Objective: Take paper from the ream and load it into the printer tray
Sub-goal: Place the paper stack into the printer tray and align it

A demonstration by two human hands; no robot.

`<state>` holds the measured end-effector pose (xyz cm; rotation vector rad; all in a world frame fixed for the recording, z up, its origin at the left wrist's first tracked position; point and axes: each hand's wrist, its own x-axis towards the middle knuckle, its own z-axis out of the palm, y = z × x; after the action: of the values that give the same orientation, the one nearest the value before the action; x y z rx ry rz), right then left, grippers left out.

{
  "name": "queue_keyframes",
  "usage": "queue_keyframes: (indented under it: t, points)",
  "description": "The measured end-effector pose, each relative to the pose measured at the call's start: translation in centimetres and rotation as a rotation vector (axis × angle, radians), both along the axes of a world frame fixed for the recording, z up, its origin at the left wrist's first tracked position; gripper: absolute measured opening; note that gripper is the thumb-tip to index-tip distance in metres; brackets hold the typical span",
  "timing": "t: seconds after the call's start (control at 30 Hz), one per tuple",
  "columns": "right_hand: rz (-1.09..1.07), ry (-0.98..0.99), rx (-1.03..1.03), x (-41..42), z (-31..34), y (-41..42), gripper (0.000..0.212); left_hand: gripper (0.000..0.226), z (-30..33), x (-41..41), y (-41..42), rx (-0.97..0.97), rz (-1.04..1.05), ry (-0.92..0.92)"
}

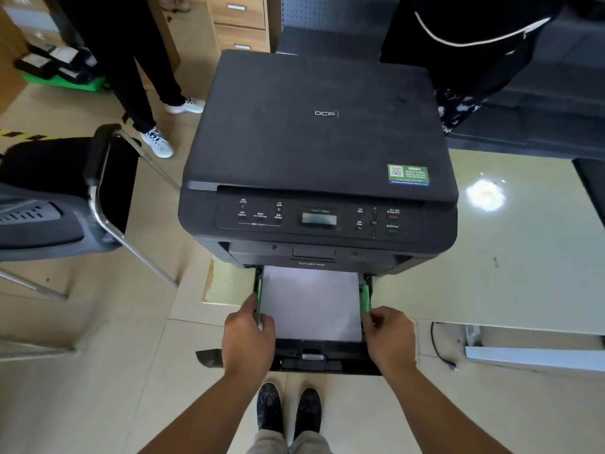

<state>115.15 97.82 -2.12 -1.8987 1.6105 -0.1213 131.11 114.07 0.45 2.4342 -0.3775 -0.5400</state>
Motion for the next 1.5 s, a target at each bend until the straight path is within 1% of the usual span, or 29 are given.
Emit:
queue_keyframes:
  t: [0.13,0.23,0.37,0.57,0.77,0.83,0.9,0.93,0.97,1.0,1.03,1.07,1.1,1.13,1.2,1.3,1.37,1.43,1.47,1.5]
  points:
    - [0.039,-0.015,-0.003,0.3,0.0,-0.1,0.013,0.045,-0.5,0.0,-0.1,0.066,-0.048,-0.023]
    - [0.063,-0.016,-0.008,0.3,0.2,0.0,0.011,0.050,-0.9,0.3,0.2,0.111,-0.067,-0.046]
    - [0.098,-0.017,-0.022,0.4,0.1,0.0,0.010,0.049,-1.4,0.7,0.5,0.118,-0.086,-0.044]
    - [0.114,-0.003,-0.020,0.4,0.1,0.1,0.012,0.046,-1.8,0.7,1.0,0.068,-0.102,-0.042]
    - [0.163,0.001,-0.018,-0.2,-0.1,0.1,0.021,0.044,-1.5,-0.6,1.7,0.060,-0.276,-0.021]
    - [0.243,-0.019,-0.109,-0.5,0.3,0.8,0.020,0.045,-1.3,-1.3,2.2,0.092,-0.330,-0.060]
    - [0.305,-0.085,-0.275,-1.2,1.6,2.3,0.012,0.042,-0.6,-2.1,3.0,0.102,-0.389,-0.194]
    - [0.376,-0.143,-0.350,-1.8,2.5,3.4,0.009,0.037,0.1,-2.7,3.5,0.091,-0.431,-0.270]
    - [0.497,-0.191,-0.409,-2.3,3.5,4.5,0.017,0.029,0.8,-3.3,4.1,0.071,-0.479,-0.334]
    - [0.652,-0.213,-0.421,-2.9,4.3,5.7,0.025,0.022,1.4,-3.9,4.8,0.058,-0.529,-0.371]
    - [0.806,-0.207,-0.400,-3.5,4.6,6.9,0.030,0.018,1.8,-4.5,5.5,0.055,-0.578,-0.388]
    - [0.927,-0.157,-0.373,-4.1,4.6,7.8,0.033,0.017,2.0,-5.0,6.2,0.060,-0.615,-0.390]
    - [1.008,-0.083,-0.361,-4.4,4.3,8.4,0.035,0.017,2.0,-5.4,6.9,0.067,-0.643,-0.390]
    - [1.040,-0.001,-0.355,-4.4,4.1,9.0,0.035,0.017,1.9,-5.8,7.4,0.071,-0.662,-0.395]
    - [1.016,0.104,-0.336,-4.2,3.7,9.6,0.030,0.016,1.5,-6.2,8.2,0.076,-0.673,-0.398]
    - [0.985,0.199,-0.317,-3.6,3.5,9.4,0.025,0.015,0.9,-6.1,8.4,0.116,-0.661,-0.375]
    - [0.963,0.235,-0.316,-3.1,3.7,9.3,0.020,0.022,0.6,-5.9,8.3,0.130,-0.657,-0.368]
    - [0.935,0.204,-0.294,-2.3,4.2,8.7,0.013,0.032,0.4,-5.6,7.9,0.146,-0.667,-0.388]
    - [0.913,0.188,-0.281,-1.8,4.4,8.3,0.014,0.039,0.3,-5.3,7.5,0.165,-0.673,-0.392]
    - [0.906,0.190,-0.256,-1.1,4.5,7.8,0.020,0.046,0.2,-4.9,7.0,0.192,-0.680,-0.385]
